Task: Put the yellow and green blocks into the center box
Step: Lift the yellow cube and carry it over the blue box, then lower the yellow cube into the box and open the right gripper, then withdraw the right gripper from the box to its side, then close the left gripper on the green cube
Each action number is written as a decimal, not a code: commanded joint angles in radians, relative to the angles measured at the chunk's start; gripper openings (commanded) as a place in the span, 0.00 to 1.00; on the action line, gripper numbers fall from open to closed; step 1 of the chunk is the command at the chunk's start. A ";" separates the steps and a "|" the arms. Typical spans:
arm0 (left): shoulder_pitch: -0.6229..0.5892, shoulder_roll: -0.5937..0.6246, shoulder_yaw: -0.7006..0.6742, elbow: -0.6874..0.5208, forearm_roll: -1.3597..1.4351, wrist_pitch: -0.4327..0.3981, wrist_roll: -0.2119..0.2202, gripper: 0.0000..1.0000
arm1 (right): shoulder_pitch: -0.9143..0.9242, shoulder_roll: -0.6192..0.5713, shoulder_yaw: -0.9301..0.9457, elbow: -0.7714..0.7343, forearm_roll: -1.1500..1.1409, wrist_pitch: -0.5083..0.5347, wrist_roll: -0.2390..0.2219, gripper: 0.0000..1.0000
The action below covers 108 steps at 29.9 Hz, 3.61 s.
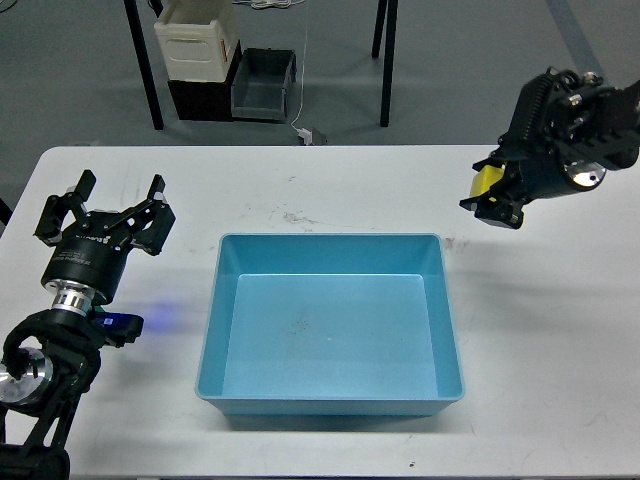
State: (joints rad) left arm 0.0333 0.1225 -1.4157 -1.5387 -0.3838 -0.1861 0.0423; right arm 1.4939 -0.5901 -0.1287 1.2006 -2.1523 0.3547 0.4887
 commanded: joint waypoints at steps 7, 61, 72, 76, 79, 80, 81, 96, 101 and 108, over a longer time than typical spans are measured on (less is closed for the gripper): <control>-0.003 0.121 -0.015 -0.001 0.000 0.037 0.007 1.00 | 0.101 0.266 -0.011 0.030 0.069 0.006 0.000 0.02; -0.286 0.926 0.277 0.103 1.974 -0.182 -0.531 1.00 | -1.297 0.570 1.408 0.355 0.274 -0.108 -0.194 0.99; -0.538 0.976 0.800 0.103 2.432 -0.173 -0.531 1.00 | -1.529 0.467 1.572 0.355 0.589 -0.111 -0.188 0.99; -0.549 0.976 0.837 0.104 2.565 -0.177 -0.531 1.00 | -1.575 0.467 1.606 0.355 0.589 -0.112 -0.177 0.99; -0.552 0.968 0.859 0.107 2.565 -0.184 -0.531 1.00 | -1.597 0.467 1.606 0.355 0.591 -0.138 -0.177 0.99; -0.553 0.968 0.868 0.114 2.565 -0.184 -0.531 1.00 | -1.603 0.467 1.603 0.355 0.591 -0.147 -0.177 0.99; -0.555 0.968 0.876 0.120 2.565 -0.184 -0.531 1.00 | -1.607 0.467 1.600 0.355 0.591 -0.152 -0.177 0.99; -0.564 0.945 0.926 0.212 2.565 -0.214 -0.531 1.00 | -1.623 0.475 1.594 0.347 0.591 -0.155 -0.177 0.99; -0.564 0.933 0.929 0.242 2.565 -0.214 -0.531 1.00 | -1.624 0.475 1.591 0.344 0.592 -0.167 -0.177 0.99; -0.567 0.901 0.957 0.276 2.565 -0.211 -0.531 1.00 | -1.626 0.475 1.589 0.341 0.626 -0.169 -0.177 0.99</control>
State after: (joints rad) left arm -0.5323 1.0400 -0.4701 -1.2723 2.1817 -0.4001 -0.4885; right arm -0.1311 -0.1137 1.4605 1.5433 -1.5348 0.1849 0.3115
